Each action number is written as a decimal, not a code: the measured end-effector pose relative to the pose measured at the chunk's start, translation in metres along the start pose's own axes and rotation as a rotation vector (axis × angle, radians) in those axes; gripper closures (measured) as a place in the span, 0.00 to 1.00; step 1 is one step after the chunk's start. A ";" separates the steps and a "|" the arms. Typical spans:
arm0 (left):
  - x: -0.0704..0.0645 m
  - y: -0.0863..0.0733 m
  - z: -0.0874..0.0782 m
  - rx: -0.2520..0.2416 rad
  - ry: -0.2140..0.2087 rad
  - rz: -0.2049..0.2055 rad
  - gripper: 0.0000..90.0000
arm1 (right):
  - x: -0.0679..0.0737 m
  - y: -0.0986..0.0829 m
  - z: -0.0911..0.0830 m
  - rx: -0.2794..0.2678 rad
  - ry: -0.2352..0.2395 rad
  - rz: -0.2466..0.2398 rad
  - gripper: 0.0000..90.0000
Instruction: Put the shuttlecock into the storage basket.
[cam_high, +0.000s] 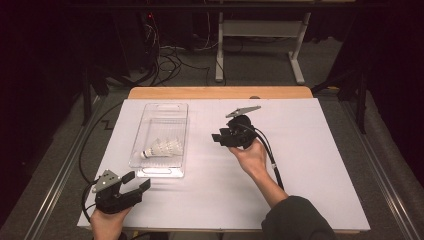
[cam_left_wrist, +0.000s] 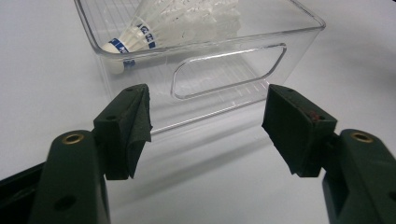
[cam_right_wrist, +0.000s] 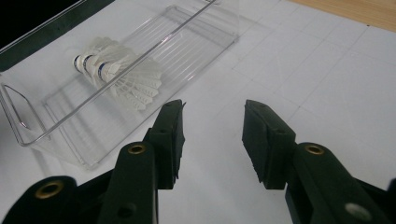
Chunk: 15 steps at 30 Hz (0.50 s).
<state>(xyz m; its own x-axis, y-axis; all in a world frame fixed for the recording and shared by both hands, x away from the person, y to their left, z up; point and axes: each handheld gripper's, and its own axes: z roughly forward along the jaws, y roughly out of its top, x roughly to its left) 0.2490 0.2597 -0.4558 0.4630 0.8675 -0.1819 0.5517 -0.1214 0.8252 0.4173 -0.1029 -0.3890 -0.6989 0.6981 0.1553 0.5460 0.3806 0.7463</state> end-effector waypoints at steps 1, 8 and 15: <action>0.000 0.000 0.000 -0.001 0.000 -0.001 0.37 | -0.001 -0.001 0.000 -0.002 -0.001 0.000 0.65; 0.000 0.000 0.000 -0.002 0.000 -0.001 0.37 | -0.005 -0.004 -0.003 -0.008 -0.003 0.014 0.65; 0.000 0.000 -0.001 -0.003 0.000 -0.002 0.37 | -0.005 -0.007 -0.007 -0.015 0.011 0.025 0.65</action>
<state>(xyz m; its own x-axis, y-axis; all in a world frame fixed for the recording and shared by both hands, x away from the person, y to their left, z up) 0.2486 0.2602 -0.4557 0.4619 0.8678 -0.1836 0.5507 -0.1183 0.8263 0.4140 -0.1132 -0.3910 -0.6899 0.7008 0.1812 0.5567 0.3538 0.7516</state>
